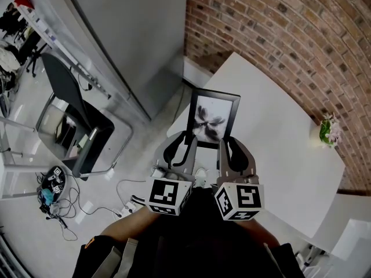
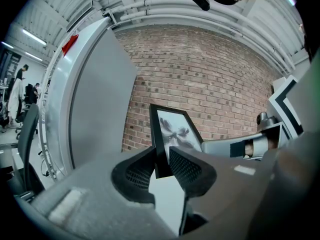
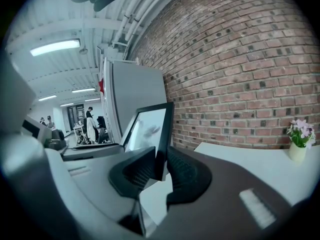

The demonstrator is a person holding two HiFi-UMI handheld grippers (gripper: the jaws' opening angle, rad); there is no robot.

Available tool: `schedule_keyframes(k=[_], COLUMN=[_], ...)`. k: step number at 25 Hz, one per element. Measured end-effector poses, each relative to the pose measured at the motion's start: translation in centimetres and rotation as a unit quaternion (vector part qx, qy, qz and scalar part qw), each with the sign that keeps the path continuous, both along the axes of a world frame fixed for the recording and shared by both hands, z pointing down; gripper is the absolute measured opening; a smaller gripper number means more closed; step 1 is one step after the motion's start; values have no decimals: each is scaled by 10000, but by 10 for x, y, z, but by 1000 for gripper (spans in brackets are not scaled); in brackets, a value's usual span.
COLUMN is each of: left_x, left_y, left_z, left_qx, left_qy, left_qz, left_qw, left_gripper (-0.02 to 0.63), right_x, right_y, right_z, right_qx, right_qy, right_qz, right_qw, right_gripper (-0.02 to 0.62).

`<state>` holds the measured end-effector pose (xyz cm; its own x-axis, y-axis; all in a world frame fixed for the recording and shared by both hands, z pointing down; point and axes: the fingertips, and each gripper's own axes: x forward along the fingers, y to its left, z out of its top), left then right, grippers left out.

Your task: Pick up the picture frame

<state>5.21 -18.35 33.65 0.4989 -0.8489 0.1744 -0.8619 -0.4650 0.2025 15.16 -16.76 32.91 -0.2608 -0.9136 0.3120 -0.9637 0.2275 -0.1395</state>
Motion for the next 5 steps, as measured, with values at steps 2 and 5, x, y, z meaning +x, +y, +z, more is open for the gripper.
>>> schedule_keyframes(k=[2, 5], left_x=[0, 2], left_y=[0, 2], left_z=[-1, 1], left_qx=[18, 3], left_qy=[-18, -36], left_qz=[0, 7], left_qw=[10000, 10000], left_gripper=[84, 84], right_x=[1, 2], right_y=[1, 2], right_z=[1, 2], right_qx=[-25, -59], right_qy=[-5, -16], right_qz=[2, 5], right_qw=[10000, 10000], right_gripper=[71, 71])
